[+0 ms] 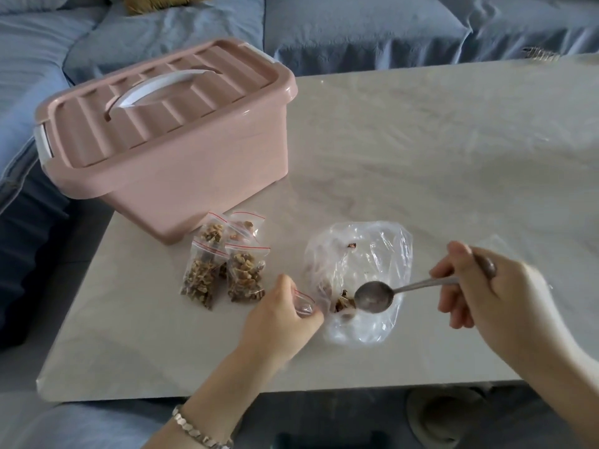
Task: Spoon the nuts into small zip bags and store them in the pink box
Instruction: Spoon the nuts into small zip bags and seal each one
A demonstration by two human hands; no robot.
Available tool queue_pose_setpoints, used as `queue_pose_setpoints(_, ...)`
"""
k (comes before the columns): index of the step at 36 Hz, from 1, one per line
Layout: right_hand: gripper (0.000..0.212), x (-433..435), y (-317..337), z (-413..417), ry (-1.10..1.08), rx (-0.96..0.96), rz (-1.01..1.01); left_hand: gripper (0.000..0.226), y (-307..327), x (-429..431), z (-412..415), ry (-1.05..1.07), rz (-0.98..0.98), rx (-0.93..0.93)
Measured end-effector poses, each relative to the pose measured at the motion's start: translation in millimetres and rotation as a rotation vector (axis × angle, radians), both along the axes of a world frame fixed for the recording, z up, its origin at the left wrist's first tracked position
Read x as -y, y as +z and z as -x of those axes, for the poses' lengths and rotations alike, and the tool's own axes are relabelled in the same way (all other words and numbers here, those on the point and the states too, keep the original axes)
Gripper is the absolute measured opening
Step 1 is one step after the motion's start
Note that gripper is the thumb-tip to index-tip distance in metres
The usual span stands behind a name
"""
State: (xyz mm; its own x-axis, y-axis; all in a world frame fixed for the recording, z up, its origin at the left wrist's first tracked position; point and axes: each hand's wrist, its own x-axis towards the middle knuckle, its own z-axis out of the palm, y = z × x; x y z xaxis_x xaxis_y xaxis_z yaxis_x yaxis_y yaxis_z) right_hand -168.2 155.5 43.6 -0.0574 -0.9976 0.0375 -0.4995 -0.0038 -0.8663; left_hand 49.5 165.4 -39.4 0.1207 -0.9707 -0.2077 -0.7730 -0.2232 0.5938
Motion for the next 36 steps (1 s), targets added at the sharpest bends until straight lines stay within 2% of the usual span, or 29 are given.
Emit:
queue_pose_setpoints(4,0.037,1,-10,5,0.028,-0.049,-0.078,0.036,3,4,7,-0.012,-0.103,0.025)
queue_pose_setpoints(8,0.042,-2,-11,5,0.000,-0.068,-0.070,0.037,7,8,15,-0.018,-0.157,-0.020)
queue_pose_setpoints(14,0.042,-8,-17,5,-0.070,-0.042,-0.016,0.034,7,13,25,0.081,-0.103,-0.128)
queue_pose_setpoints(18,0.040,-10,-30,2,-0.147,0.097,-0.038,0.030,4,16,30,0.113,-0.073,-0.190)
queue_pose_setpoints(26,0.039,-8,-61,0,-0.260,0.411,-0.237,0.032,4,23,31,0.081,-0.087,-0.307)
queue_pose_setpoints(36,0.042,-7,-75,13,-0.339,0.743,-0.401,0.033,4,31,22,0.218,0.049,-0.365)
